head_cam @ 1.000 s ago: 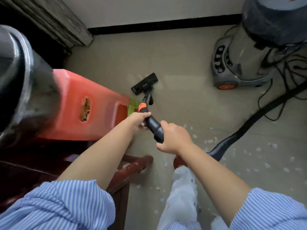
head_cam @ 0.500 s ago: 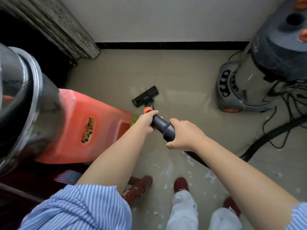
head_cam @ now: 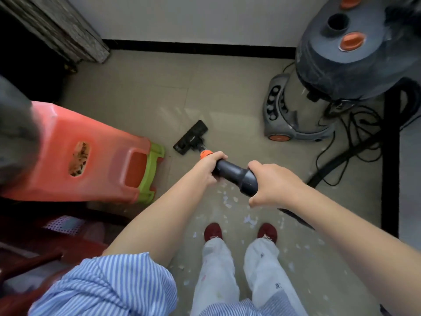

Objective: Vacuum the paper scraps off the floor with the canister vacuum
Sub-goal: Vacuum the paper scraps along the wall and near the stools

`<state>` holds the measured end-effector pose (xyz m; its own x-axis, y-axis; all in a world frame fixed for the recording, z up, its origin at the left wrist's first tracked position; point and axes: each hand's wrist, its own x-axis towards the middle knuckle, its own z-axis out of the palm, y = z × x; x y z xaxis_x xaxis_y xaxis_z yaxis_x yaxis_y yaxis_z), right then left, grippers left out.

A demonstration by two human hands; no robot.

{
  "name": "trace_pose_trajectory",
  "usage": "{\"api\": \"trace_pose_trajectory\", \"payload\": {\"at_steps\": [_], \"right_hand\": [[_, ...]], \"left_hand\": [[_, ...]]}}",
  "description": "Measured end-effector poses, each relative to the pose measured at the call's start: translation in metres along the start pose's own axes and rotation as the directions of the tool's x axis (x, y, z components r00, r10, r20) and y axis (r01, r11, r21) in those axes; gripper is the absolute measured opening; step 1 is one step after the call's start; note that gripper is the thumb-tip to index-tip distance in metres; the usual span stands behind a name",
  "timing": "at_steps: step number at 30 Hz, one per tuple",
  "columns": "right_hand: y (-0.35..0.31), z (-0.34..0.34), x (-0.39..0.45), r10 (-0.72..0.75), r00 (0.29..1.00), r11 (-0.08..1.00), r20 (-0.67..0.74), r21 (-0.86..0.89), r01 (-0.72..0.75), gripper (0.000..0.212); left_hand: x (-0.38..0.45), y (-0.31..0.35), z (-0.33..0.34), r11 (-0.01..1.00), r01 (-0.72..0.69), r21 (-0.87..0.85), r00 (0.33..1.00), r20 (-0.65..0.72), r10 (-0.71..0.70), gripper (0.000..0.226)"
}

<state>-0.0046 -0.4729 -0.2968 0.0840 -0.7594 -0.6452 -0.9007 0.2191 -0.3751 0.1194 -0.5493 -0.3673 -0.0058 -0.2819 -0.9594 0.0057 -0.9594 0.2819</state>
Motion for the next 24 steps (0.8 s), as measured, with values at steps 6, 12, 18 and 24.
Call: {"api": "trace_pose_trajectory", "payload": {"at_steps": [6,12,18,24], "right_hand": [[0.038,0.009,-0.068,0.031,1.000,0.999,-0.005,-0.031,-0.031,0.042],[0.049,0.025,-0.077,0.021,0.997,1.000,-0.074,-0.002,-0.021,0.039],[0.039,0.049,-0.061,-0.020,0.999,0.998,-0.042,0.057,0.022,0.038],[0.019,0.063,-0.006,0.014,0.999,0.998,-0.030,0.068,-0.012,0.049]], "left_hand": [[-0.024,-0.055,0.039,0.997,0.062,-0.048,0.995,0.082,-0.058,0.020],[-0.028,-0.067,0.044,0.994,0.064,-0.084,0.994,0.095,-0.056,0.019],[-0.017,-0.059,0.024,0.997,0.066,-0.035,0.993,0.096,-0.063,0.017],[0.019,-0.017,0.002,0.995,0.054,0.090,0.997,0.055,-0.059,0.018]]}}
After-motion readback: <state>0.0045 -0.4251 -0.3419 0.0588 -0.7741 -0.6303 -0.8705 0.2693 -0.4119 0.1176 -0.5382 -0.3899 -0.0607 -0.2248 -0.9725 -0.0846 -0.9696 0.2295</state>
